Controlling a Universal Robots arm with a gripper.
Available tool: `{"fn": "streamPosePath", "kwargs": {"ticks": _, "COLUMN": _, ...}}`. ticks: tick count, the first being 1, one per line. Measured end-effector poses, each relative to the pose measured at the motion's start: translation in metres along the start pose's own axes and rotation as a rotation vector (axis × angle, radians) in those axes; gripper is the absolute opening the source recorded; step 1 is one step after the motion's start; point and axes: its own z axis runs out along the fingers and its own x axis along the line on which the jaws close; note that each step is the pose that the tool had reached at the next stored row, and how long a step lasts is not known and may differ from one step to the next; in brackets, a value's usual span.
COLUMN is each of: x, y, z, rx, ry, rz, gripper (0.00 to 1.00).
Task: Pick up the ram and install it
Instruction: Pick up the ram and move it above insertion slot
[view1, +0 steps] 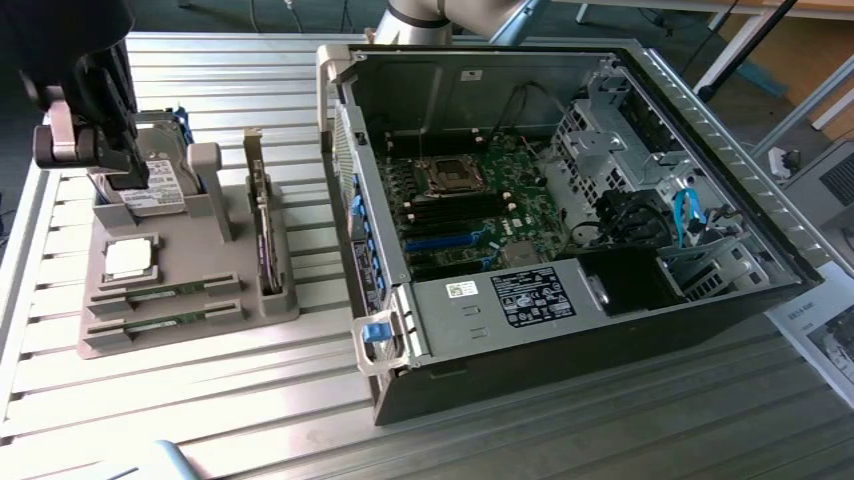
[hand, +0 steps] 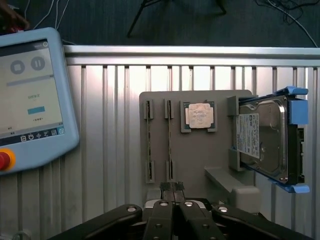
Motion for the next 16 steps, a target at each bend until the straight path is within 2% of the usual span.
{"fn": "streamPosePath", "kwargs": {"ticks": 16, "x": 0.000, "y": -0.0005, "z": 0.0177, "rx": 0.0001, "ry": -0.0001, "rz": 0.000, "gripper": 0.10}}
